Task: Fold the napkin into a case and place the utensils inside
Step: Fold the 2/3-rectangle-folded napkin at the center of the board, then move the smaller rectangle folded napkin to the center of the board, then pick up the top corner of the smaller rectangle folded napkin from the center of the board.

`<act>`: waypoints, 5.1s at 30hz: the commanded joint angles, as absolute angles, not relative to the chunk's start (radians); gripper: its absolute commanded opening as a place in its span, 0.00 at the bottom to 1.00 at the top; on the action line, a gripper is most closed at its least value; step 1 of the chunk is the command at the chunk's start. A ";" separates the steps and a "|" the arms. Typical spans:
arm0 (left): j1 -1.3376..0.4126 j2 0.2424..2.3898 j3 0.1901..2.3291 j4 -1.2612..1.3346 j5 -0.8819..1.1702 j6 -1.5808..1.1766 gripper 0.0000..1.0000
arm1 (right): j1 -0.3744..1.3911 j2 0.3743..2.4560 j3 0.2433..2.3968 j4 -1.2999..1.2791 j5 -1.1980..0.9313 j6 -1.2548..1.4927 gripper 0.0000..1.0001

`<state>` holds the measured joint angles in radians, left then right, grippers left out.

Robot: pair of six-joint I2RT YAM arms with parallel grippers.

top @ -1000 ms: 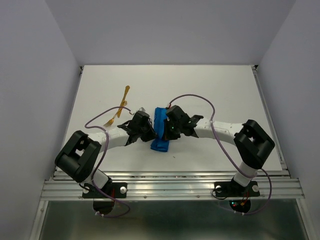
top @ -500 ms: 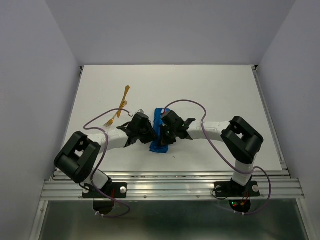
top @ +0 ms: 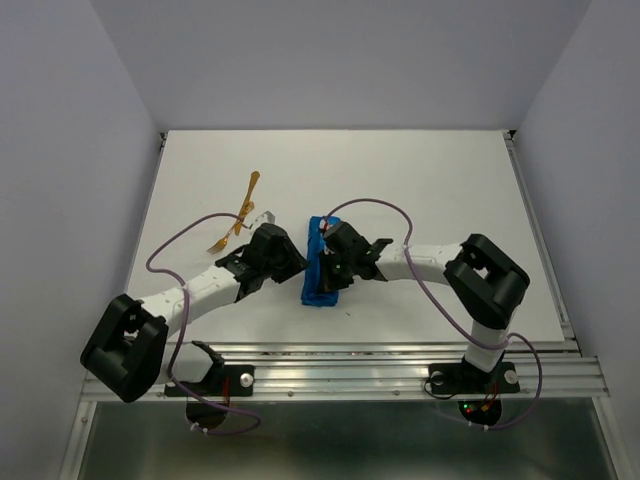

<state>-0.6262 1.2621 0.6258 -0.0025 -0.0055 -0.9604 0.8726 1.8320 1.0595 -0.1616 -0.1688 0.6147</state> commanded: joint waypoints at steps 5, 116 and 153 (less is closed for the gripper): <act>-0.607 1.298 0.606 -0.012 -0.035 -0.927 0.23 | 0.882 1.760 1.048 -0.302 -0.181 0.400 0.01; -0.453 1.674 0.784 0.117 0.169 -0.804 0.00 | 0.980 1.362 0.860 -0.588 0.465 0.669 0.15; -0.408 1.658 0.983 0.057 0.256 -0.753 0.34 | 0.712 2.085 1.712 -0.532 0.348 0.584 0.40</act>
<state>-0.4107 1.6852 0.9371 0.0616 0.2310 -0.7792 0.7223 2.0796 1.6695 -0.5514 0.3336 0.5644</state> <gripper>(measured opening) 0.347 0.419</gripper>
